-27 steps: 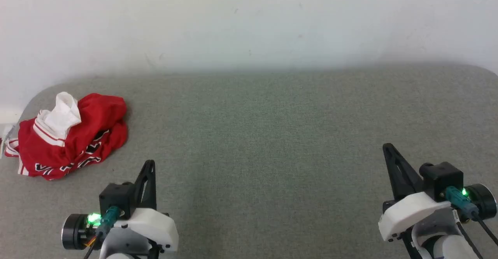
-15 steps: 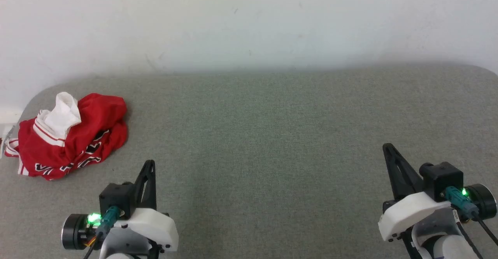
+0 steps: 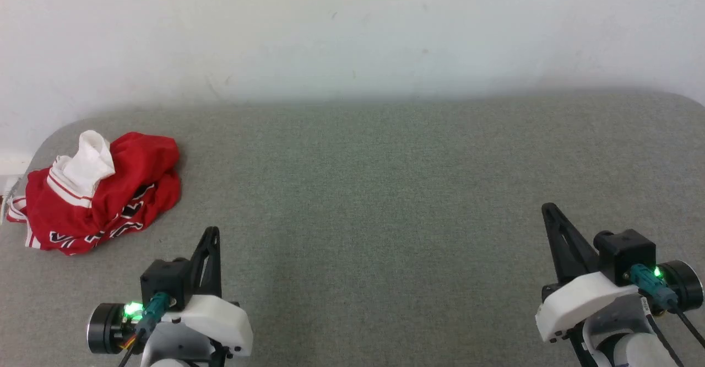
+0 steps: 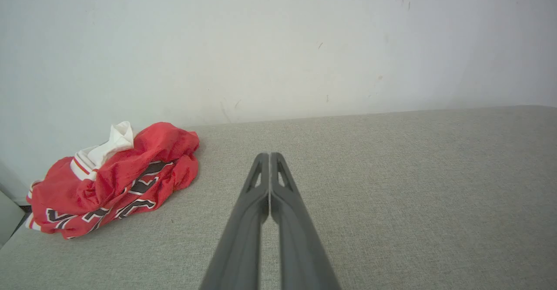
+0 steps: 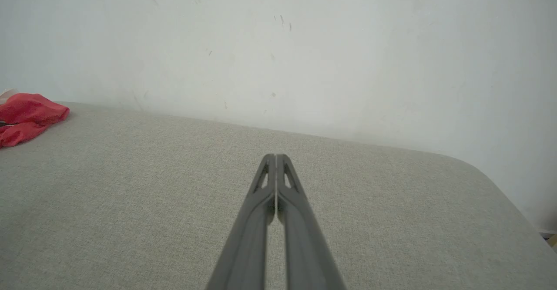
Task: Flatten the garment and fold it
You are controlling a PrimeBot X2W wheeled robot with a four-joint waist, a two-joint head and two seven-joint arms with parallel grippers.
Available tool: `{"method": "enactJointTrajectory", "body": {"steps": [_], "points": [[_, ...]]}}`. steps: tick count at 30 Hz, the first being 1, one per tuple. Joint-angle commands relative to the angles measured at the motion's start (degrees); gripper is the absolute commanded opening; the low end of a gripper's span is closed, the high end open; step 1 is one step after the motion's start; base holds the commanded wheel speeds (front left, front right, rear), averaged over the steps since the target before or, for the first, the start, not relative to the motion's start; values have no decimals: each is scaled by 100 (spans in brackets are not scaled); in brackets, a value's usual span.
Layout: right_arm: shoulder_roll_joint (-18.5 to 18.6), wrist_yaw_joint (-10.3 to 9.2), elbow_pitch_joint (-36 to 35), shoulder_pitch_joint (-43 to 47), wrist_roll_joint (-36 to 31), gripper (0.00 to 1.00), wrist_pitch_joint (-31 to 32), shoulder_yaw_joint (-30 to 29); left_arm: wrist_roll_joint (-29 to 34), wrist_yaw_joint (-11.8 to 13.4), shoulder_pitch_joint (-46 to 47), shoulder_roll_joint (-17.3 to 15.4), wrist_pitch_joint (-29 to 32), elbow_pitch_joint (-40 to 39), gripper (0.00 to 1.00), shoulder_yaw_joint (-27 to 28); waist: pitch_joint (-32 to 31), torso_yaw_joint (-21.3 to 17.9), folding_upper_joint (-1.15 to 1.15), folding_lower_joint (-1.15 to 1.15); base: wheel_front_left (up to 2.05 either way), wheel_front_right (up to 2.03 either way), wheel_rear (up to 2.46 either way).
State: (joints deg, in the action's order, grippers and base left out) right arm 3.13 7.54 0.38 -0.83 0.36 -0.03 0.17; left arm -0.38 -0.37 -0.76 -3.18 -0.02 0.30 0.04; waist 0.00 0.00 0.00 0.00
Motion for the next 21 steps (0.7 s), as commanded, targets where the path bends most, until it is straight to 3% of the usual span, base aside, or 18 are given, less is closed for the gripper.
{"method": "enactJointTrajectory", "body": {"steps": [1, 2, 3, 21], "points": [[-25, -5, -38, 83, -36, 0, 3, -17, 38, 37, 76, 30, 2, -30, 0, -4, 0, 0, 0, 0, 0, 0, 0], [-25, -5, -38, 83, -36, 0, 3, -17, 38, 37, 76, 30, 2, -30, 0, -4, 0, 0, 0, 0, 0, 0, 0], [0, 0, 0, 0, 1, 100, -1, -1, 0, -1, 0, 0, -1, 0, 100, 0, 0, 0, 0, 0, 0, 0, 0], [1, -1, -155, 35, 381, 100, -194, -133, -72, 160, 20, 1, -194, -40, 100, -54, 12, -4, 0, 0, 0, 0, 0]]}}
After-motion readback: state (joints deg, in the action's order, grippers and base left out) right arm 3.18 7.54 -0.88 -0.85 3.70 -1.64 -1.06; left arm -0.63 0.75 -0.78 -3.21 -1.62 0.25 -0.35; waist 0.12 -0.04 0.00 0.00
